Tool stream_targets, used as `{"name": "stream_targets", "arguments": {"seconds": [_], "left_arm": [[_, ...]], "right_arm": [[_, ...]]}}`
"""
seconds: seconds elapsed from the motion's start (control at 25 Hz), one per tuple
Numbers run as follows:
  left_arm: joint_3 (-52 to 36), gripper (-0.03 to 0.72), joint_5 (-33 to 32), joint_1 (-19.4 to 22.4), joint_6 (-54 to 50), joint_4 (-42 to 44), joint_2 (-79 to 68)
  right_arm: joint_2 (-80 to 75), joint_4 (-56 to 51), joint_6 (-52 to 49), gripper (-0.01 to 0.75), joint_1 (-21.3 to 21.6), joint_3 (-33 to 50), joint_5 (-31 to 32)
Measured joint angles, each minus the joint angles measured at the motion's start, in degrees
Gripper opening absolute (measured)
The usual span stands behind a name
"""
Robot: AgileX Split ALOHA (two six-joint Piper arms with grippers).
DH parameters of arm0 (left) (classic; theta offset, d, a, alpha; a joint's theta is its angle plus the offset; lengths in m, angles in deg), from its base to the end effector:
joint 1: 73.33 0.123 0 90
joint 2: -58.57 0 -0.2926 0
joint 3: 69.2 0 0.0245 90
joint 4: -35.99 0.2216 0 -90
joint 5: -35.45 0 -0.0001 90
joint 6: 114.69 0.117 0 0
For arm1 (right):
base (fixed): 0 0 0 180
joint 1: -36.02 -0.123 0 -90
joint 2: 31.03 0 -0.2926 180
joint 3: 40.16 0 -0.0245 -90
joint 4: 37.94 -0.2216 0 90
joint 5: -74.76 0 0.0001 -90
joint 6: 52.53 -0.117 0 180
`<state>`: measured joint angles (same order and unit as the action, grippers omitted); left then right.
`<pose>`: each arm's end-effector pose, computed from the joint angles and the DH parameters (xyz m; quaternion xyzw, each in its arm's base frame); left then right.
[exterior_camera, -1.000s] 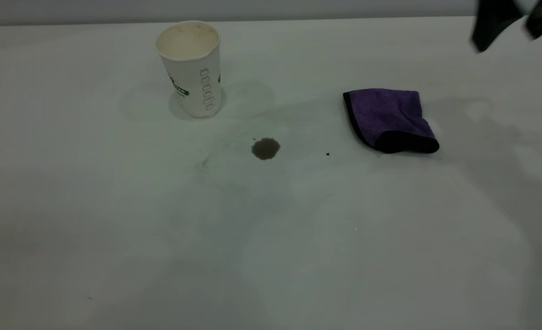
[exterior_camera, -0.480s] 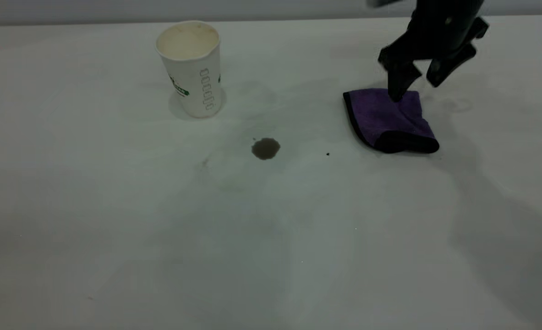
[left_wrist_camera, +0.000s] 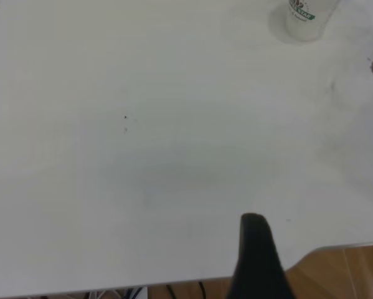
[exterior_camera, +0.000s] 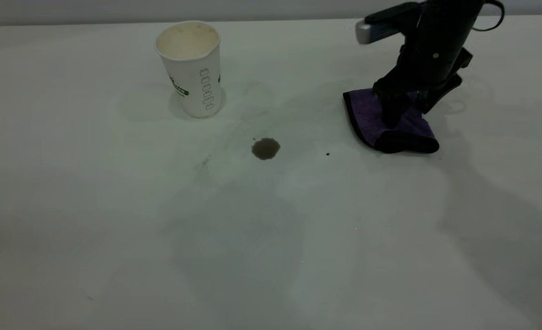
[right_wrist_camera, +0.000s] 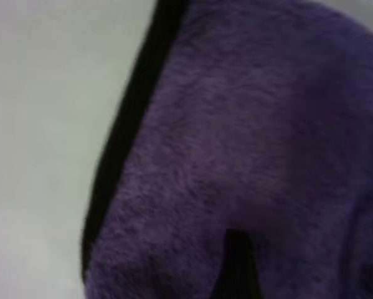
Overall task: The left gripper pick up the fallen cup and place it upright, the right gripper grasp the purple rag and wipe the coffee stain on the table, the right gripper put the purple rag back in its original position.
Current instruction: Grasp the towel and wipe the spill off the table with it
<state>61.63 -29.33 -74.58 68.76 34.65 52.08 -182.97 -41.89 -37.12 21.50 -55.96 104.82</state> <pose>-0.0208 -0.0020 0.2420 0.0365 0.8671 -0.0021 0.4968 0.4417 0.1186 0.0043 -0.2296 0.9656 0.0198 0.1202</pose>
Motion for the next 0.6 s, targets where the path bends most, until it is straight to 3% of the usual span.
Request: {"name": "stream_targets", "arguments": {"seconds": [0.16,0.24,0.36,0.4,0.6], "left_arm": [[0.0,0.569,0.0,0.0,0.0,0.0,0.0],[0.0,0.569,0.0,0.0,0.0,0.0,0.0],[0.0,0.569,0.0,0.0,0.0,0.0,0.0],[0.0,0.569,0.0,0.0,0.0,0.0,0.0],[0.0,0.569,0.0,0.0,0.0,0.0,0.0]], "right_arm": [[-1.0,-0.1,0.6,0.56,-0.6,-0.1,-1.7],[-1.4,-0.8,0.9,0.437,-0.9,-0.4,-1.9],[-1.6,-3.0,1.0,0.147,-1.5,-0.7,-2.1],[-1.6,-3.2,1.1,0.101,-1.8,-1.0,-2.0],[-2.7,-4.8,1.6,0.076,-5.8,-6.8,3.5]]}}
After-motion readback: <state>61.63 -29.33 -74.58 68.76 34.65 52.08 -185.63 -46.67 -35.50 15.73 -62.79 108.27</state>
